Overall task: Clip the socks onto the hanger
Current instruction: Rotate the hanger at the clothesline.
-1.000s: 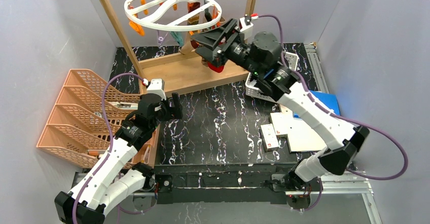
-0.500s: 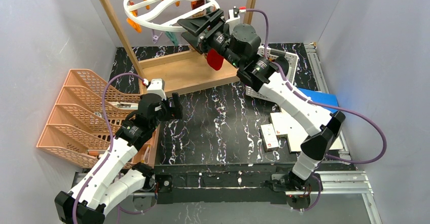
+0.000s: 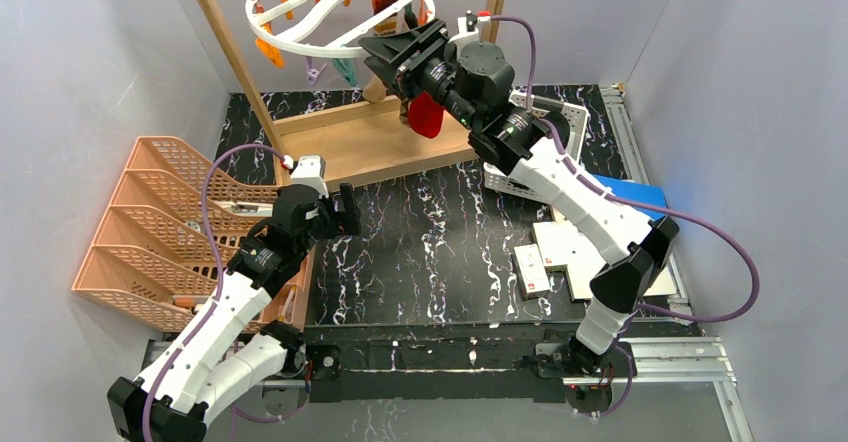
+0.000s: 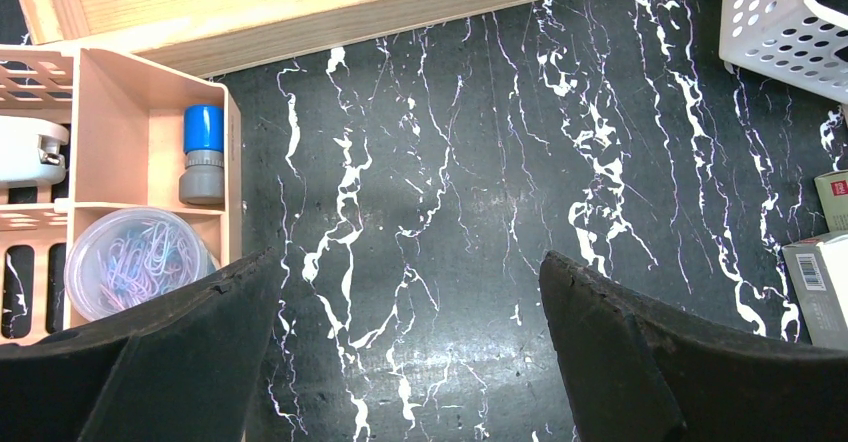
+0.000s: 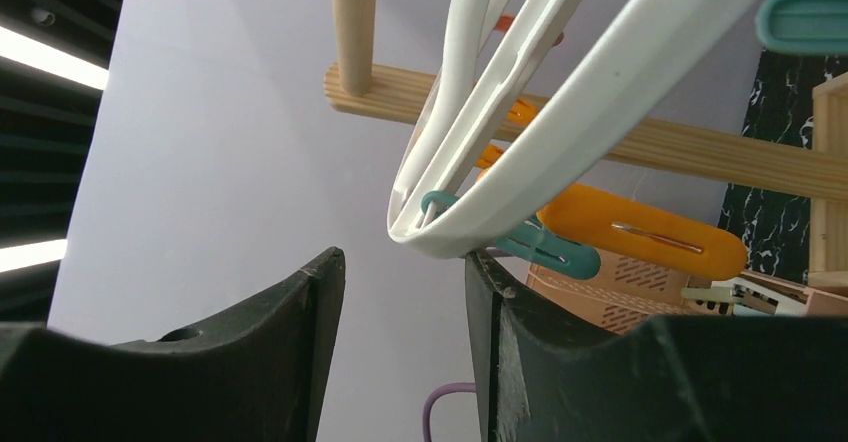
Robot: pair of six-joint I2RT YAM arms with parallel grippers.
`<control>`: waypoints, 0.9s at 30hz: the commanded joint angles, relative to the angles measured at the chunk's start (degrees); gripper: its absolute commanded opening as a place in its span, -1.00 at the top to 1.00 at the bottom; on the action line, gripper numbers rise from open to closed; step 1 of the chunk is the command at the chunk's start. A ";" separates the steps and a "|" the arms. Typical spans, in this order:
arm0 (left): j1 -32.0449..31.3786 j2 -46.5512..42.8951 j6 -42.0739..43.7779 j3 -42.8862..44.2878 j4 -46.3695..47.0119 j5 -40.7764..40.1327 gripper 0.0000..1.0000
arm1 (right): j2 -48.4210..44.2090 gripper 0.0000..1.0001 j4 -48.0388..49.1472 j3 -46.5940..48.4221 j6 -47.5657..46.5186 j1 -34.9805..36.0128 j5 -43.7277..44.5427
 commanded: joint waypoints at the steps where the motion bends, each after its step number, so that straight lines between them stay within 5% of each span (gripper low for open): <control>1: -0.29 -0.95 0.52 -0.43 -0.10 -0.26 -0.97 | -1.96 -0.10 1.71 -0.68 0.20 -3.34 3.17; 11: -0.27 -0.78 0.50 -0.42 -0.10 -0.34 -0.97 | -2.95 -0.11 0.59 -1.44 1.66 -9.28 1.26; 27: -0.27 -0.60 0.52 -0.45 -0.20 -0.39 -0.97 | -1.94 0.18 -2.66 1.46 1.19 -16.43 -3.83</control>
